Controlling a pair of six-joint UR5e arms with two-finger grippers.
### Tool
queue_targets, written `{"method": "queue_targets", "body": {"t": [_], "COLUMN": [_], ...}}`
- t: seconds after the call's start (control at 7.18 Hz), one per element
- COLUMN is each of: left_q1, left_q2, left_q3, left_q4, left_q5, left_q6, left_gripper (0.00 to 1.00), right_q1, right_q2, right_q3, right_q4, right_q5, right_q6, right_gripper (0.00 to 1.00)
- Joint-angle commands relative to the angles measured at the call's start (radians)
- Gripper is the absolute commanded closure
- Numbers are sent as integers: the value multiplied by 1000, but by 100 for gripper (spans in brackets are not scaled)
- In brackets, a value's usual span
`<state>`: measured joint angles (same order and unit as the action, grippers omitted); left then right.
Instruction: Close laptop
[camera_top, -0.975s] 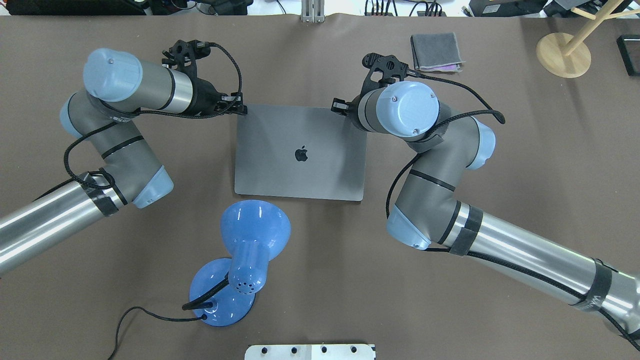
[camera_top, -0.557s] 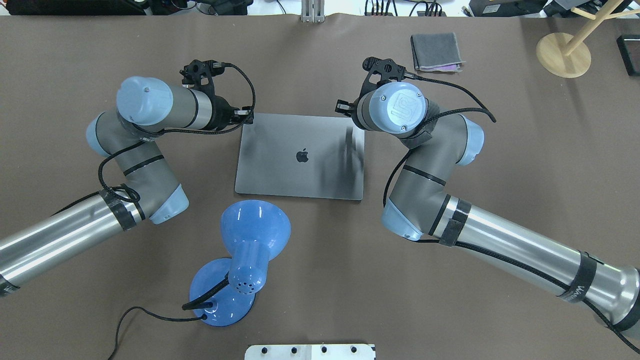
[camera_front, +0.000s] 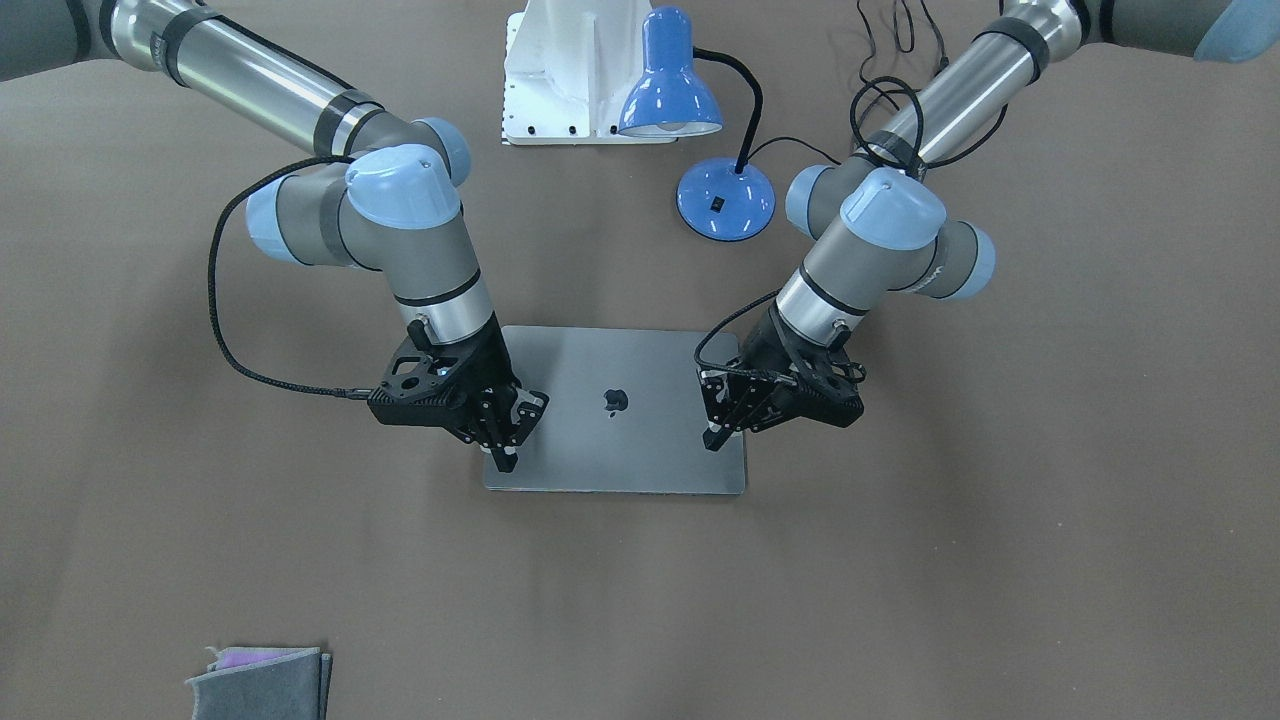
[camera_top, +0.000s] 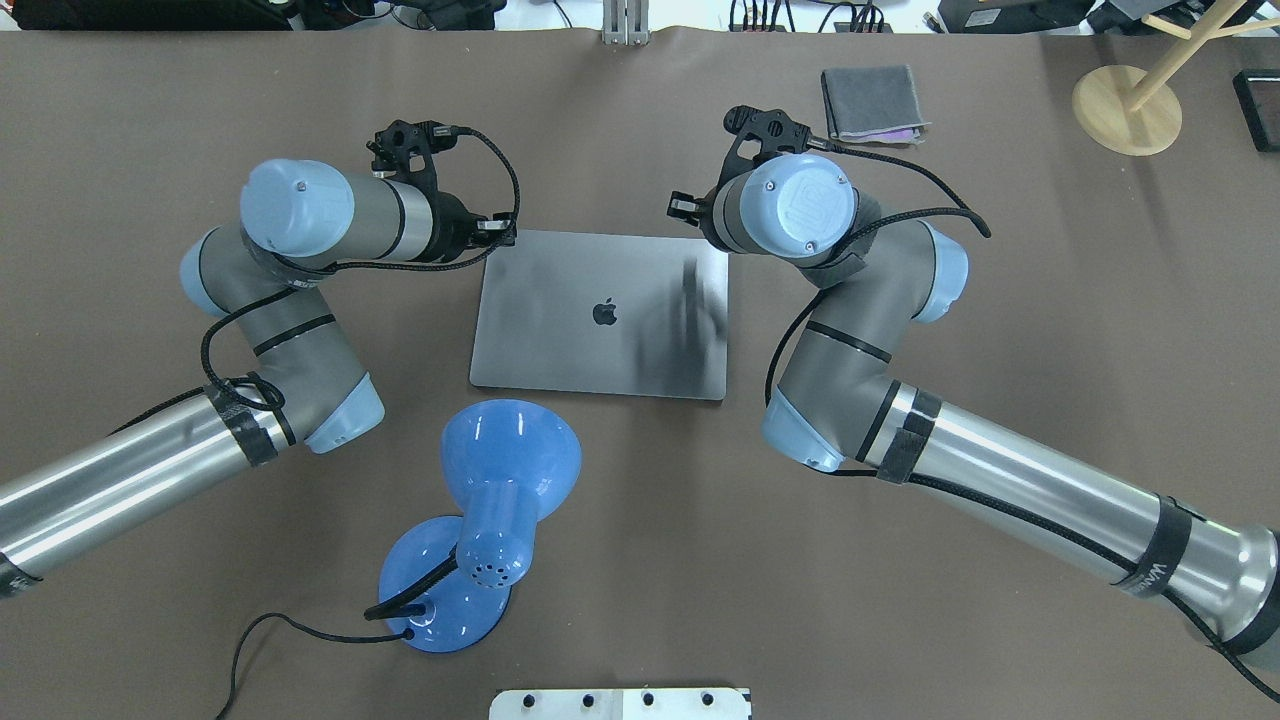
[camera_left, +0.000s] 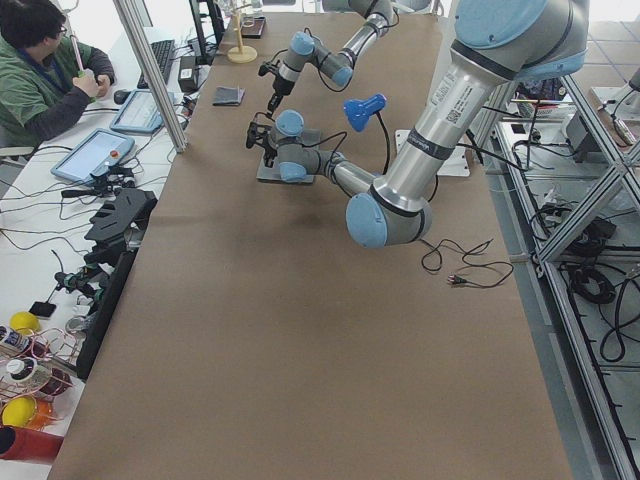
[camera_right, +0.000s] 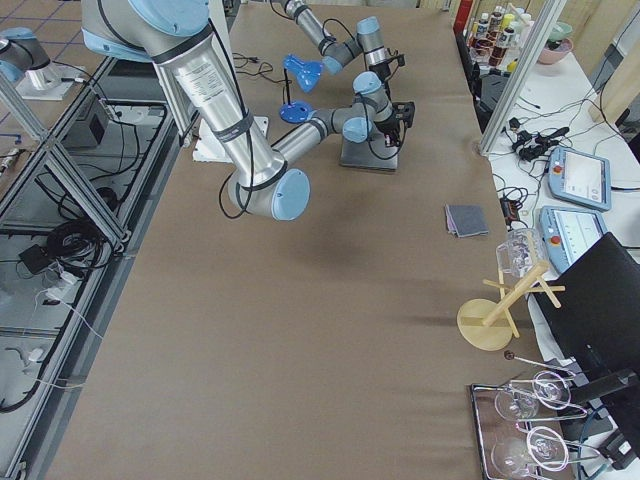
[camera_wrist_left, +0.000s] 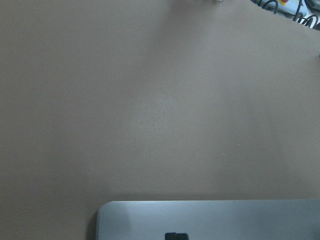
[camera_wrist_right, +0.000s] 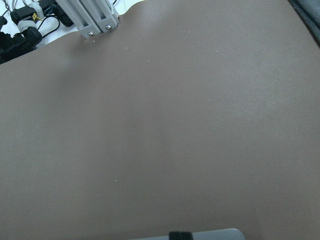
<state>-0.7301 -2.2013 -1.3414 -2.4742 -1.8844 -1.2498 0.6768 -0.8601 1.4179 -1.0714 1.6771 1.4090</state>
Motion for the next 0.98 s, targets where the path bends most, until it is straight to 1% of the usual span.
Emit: {"method": "queue_targets", "body": {"t": [0.0, 0.14, 0.28, 0.42, 0.56, 0.7, 0.84], "left_q1": [-37, -84, -119, -158, -248, -338, -427], "left_q2": [62, 101, 145, 257, 334, 395, 482], "left_q3": [-162, -265, -373, -494, -560, -567, -564], "left_q4": [116, 262, 413, 542, 649, 706, 742], "left_q5": [-39, -126, -184, -221, -279, -324, -347], "left_q6": [9, 32, 173, 338, 516, 726, 964], "left_gripper": [1, 1, 1, 1, 1, 1, 1], "right_q1": [42, 58, 78, 113, 172, 217, 274], "right_q2": [-57, -119, -147, -205, -299, -433, -562], "right_q3": [108, 234, 350, 454, 536, 617, 677], "right_q4": [-36, -171, -326, -451, -481, -481, -481], "right_q5": [85, 99, 127, 201, 284, 315, 325], "right_q6": [1, -49, -155, -238, -368, -474, -595], "right_gripper": [3, 0, 0, 0, 0, 0, 0]}}
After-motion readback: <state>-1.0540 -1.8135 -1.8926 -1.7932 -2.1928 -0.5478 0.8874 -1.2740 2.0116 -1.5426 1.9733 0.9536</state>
